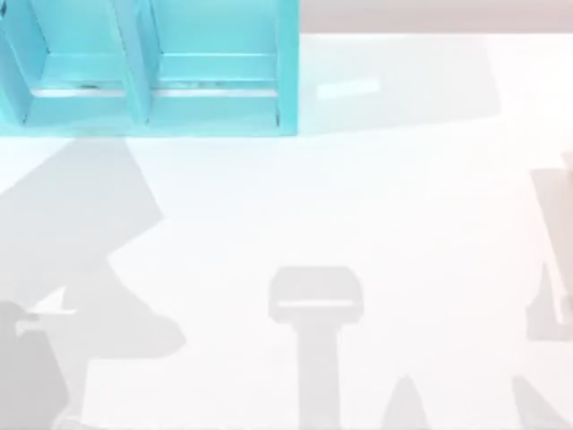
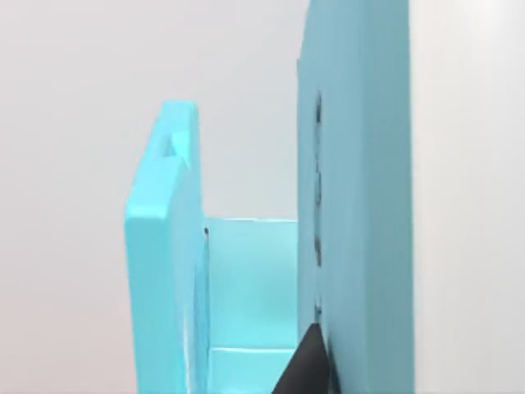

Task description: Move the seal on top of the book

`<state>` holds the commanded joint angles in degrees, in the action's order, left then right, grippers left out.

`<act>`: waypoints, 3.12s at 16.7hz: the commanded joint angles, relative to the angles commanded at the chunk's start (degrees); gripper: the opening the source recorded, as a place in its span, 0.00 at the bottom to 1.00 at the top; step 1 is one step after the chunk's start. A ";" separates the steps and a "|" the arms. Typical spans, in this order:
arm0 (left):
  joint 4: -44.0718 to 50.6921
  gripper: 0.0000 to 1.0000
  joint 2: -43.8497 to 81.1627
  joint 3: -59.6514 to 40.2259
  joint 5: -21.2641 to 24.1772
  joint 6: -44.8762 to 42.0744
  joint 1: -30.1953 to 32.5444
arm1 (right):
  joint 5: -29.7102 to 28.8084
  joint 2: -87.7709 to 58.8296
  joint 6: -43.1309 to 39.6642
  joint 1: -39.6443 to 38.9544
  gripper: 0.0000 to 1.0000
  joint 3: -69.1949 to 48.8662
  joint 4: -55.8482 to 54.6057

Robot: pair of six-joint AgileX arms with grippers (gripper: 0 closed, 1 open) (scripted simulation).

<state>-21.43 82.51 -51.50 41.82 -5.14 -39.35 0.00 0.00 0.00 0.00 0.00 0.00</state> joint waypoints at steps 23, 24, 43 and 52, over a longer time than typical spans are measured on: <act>12.83 0.00 26.00 -1.78 -90.66 107.45 82.12 | 0.00 0.00 0.00 0.00 1.00 0.00 0.00; 12.65 0.00 26.99 -3.16 -94.08 111.94 86.38 | 0.00 0.00 0.00 0.00 1.00 0.00 0.00; 12.61 0.00 31.05 -10.78 -109.93 133.68 106.90 | 0.00 0.00 0.00 0.00 1.00 0.00 0.00; 6.16 0.00 35.76 -8.69 -109.66 133.54 106.66 | 0.00 0.00 0.00 0.00 1.00 0.00 0.00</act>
<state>-15.28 118.26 -60.19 -67.85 128.40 67.30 0.00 0.00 0.00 0.00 0.00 0.00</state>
